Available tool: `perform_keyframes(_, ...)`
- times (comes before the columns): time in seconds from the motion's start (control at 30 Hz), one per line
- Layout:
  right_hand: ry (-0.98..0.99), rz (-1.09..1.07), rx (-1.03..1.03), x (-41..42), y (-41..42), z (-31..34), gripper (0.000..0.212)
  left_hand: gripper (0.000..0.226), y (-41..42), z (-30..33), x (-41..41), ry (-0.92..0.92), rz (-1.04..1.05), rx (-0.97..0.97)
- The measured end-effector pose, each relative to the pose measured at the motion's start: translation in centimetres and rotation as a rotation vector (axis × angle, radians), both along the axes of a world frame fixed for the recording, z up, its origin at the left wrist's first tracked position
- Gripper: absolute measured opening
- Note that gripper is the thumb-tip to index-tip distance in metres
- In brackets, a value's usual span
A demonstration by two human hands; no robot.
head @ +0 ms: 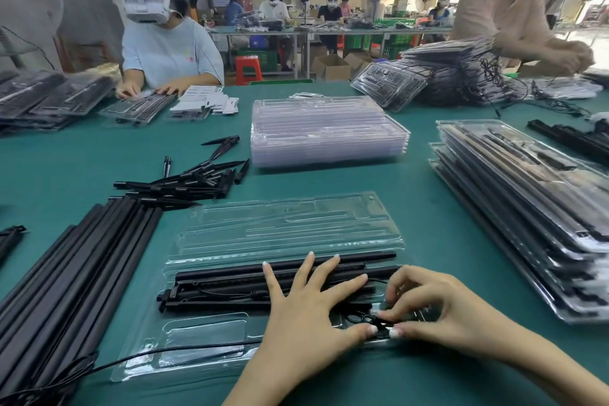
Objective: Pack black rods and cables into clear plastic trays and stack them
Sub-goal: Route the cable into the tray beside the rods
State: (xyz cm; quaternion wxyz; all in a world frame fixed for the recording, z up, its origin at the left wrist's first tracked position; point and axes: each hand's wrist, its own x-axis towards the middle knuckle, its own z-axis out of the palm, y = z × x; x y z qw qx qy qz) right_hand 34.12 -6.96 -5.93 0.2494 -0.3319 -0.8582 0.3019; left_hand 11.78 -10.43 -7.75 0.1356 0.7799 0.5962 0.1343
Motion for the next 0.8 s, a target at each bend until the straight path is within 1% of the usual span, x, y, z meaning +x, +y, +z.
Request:
perform_keyframes(0.07, -0.035, 0.006, -0.001, -0.2, 0.7, 0.2, 0.011, 0.059, -0.2, 0.4, 0.2, -0.070, -0.006, 0.074)
perform_keyframes(0.13, -0.069, -0.002, 0.066, -0.5, 1.3, 0.0, 0.008, 0.046, -0.8, 0.8, 0.5, -0.159, -0.060, 0.180)
perform_keyframes(0.17, -0.074, -0.002, 0.103, -0.7, 1.4, -0.2, 0.006, 0.036, -1.1, 0.7, 0.6, -0.138, -0.126, 0.262)
perform_keyframes(0.2, -0.077, 0.006, 0.130, -0.7, 1.3, -0.4, 0.006, 0.031, -1.4, 0.4, 0.7, -0.088, -0.192, 0.340)
perform_keyframes(0.27, -0.076, 0.033, 0.159, -0.3, 1.0, -0.7, 0.014, 0.035, -2.2, -0.1, 1.1, 0.013, -0.259, 0.390)
perform_keyframes(0.33, -0.075, 0.056, 0.138, 0.4, 0.6, -0.7, 0.020, 0.038, -2.7, -0.7, 1.4, 0.069, -0.265, 0.456)
perform_keyframes(0.43, -0.090, 0.085, 0.185, 1.1, 0.6, -0.9, 0.021, 0.037, -3.0, -1.1, 1.4, 0.108, -0.302, 0.502)
perform_keyframes(0.53, -0.111, 0.092, 0.231, 0.8, 1.0, -0.4, 0.022, 0.048, -2.8, -1.0, 1.0, 0.107, -0.314, 0.499)
perform_keyframes(0.67, -0.134, 0.082, 0.244, 0.9, 1.0, 0.0, 0.024, 0.053, -2.8, -1.1, 0.7, 0.098, -0.316, 0.491)
perform_keyframes(0.73, -0.209, 0.072, 0.274, 1.1, 0.4, -0.3, 0.027, 0.048, -2.9, -1.3, 0.7, 0.063, -0.312, 0.483)
perform_keyframes(0.8, -0.320, 0.020, 0.421, 0.9, -0.3, -0.5, 0.034, 0.032, -2.8, -1.5, 0.8, 0.029, -0.306, 0.489)
